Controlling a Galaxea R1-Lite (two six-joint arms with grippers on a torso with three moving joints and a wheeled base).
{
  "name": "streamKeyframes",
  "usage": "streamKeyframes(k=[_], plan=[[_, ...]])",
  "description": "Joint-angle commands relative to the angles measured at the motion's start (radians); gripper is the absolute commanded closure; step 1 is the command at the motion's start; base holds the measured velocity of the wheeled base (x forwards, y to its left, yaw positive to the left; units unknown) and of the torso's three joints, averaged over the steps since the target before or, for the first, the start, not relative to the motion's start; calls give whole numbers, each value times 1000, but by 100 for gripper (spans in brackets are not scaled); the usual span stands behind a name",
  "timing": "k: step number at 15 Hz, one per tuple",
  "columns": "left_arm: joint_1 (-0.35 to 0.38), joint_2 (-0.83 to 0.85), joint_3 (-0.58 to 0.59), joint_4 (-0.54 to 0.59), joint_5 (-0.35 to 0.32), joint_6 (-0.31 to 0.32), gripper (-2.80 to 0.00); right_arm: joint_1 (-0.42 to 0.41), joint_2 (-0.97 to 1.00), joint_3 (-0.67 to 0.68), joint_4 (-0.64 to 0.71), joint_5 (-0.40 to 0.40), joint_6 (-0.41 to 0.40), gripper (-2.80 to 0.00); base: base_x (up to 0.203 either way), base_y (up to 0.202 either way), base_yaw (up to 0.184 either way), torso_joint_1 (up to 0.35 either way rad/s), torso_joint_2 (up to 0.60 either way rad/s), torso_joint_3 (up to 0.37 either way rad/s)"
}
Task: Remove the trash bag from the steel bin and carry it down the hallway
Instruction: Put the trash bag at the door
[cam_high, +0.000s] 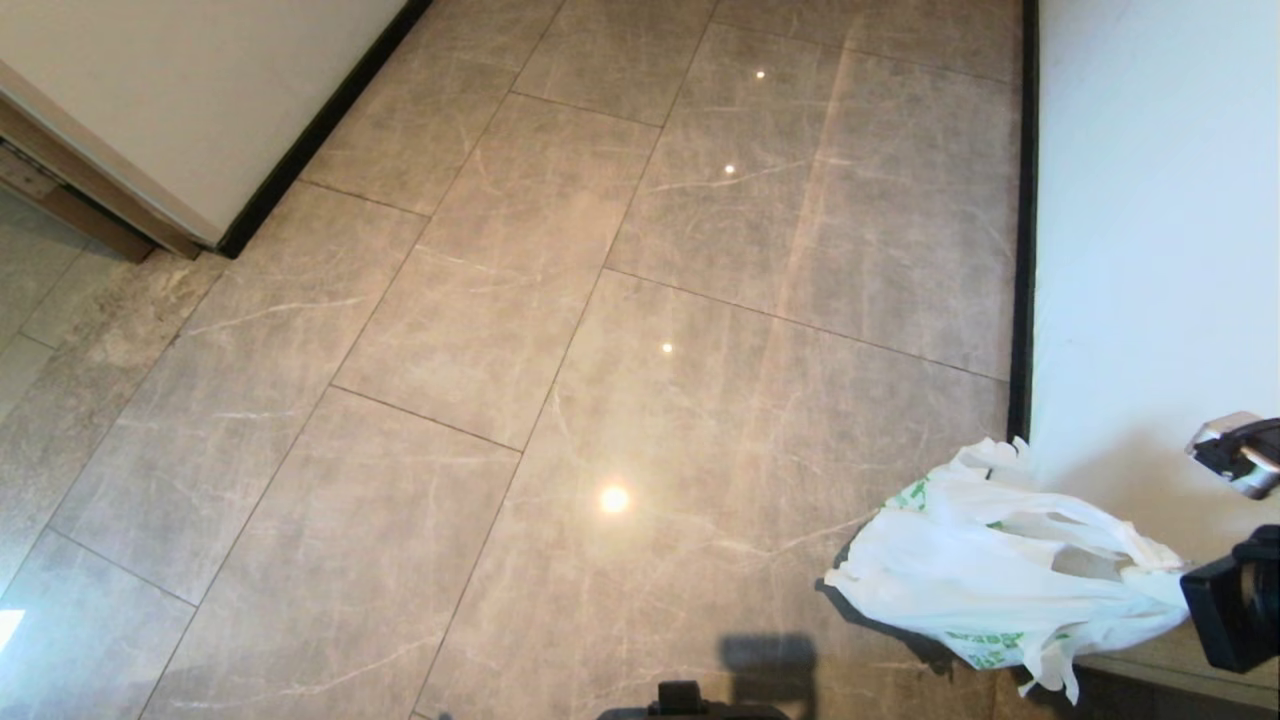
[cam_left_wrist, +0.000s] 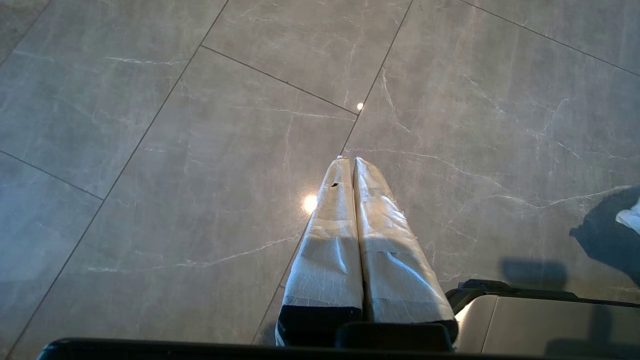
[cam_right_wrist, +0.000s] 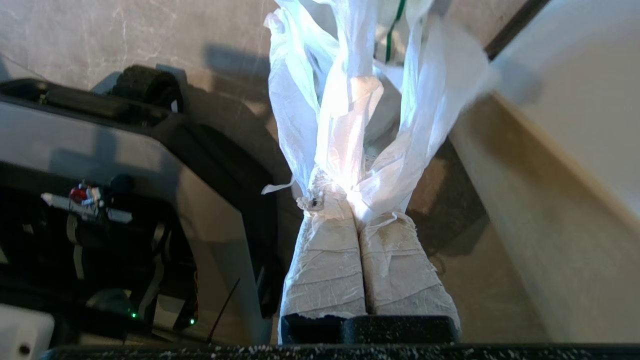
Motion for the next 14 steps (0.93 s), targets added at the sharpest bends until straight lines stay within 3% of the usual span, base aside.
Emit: streamKeyframes(k=[1, 9, 14], plan=[[0, 0, 0, -1, 0, -1, 0, 0, 114, -22, -40, 3, 1, 0, 0, 0, 0, 0, 0, 0], [0, 0, 0, -1, 0, -1, 0, 99, 381, -107, -180, 22, 17, 0, 0, 0, 0, 0, 0, 0], [0, 0, 0, -1, 0, -1, 0, 213, 520, -202, -194, 22, 41, 0, 0, 0, 0, 0, 0, 0]])
